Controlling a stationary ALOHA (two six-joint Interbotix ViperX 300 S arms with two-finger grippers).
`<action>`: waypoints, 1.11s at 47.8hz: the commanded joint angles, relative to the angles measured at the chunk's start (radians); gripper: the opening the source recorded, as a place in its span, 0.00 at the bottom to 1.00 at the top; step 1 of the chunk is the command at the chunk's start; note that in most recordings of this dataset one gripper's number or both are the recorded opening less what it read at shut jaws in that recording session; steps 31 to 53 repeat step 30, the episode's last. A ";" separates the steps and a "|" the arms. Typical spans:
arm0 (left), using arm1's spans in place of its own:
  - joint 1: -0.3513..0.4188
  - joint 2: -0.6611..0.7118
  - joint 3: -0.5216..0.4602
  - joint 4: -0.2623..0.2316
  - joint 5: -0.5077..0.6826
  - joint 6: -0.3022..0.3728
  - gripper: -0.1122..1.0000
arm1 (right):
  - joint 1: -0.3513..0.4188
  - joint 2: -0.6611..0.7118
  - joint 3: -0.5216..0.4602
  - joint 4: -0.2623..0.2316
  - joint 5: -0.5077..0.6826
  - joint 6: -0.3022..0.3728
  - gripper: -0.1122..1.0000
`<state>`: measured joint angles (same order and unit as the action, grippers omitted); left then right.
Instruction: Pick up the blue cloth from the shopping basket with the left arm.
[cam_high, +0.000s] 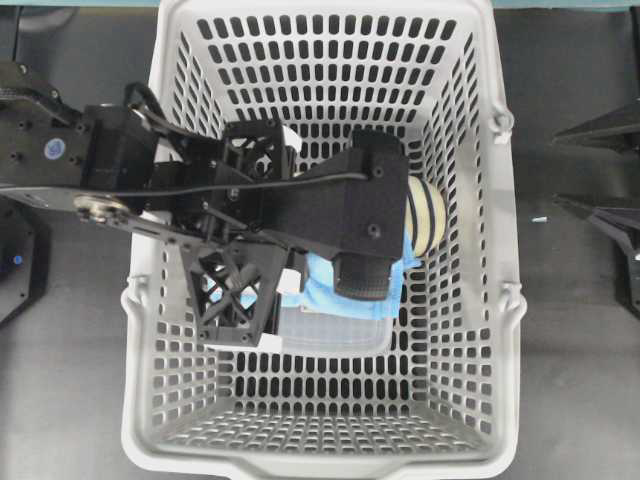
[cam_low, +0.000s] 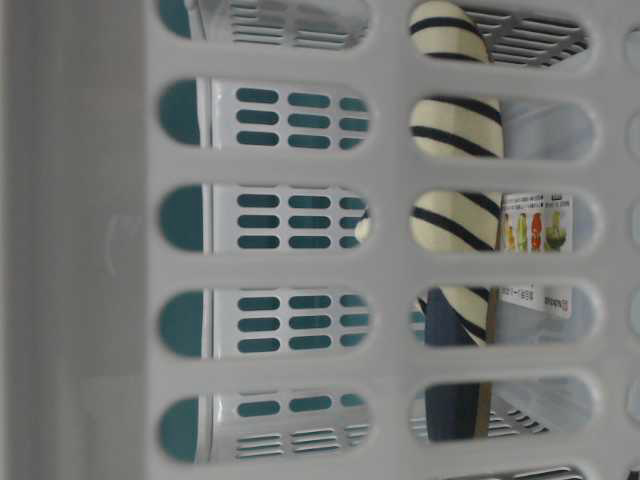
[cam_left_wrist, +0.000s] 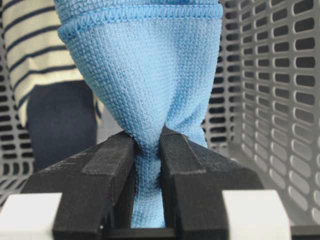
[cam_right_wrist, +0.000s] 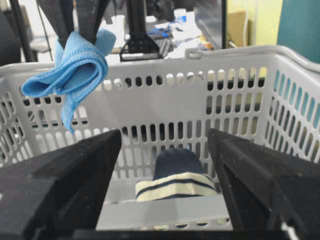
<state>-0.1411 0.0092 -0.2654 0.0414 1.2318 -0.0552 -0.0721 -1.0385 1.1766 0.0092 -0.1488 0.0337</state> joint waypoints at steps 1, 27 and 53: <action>0.002 -0.021 -0.026 0.003 -0.005 0.000 0.20 | -0.003 0.006 -0.008 0.003 -0.005 0.000 0.72; 0.005 -0.020 -0.025 0.003 -0.017 -0.012 0.20 | -0.002 0.006 -0.008 0.003 -0.014 0.005 0.72; 0.005 -0.020 -0.025 0.003 -0.025 -0.015 0.20 | -0.002 0.008 -0.008 0.005 -0.026 0.014 0.72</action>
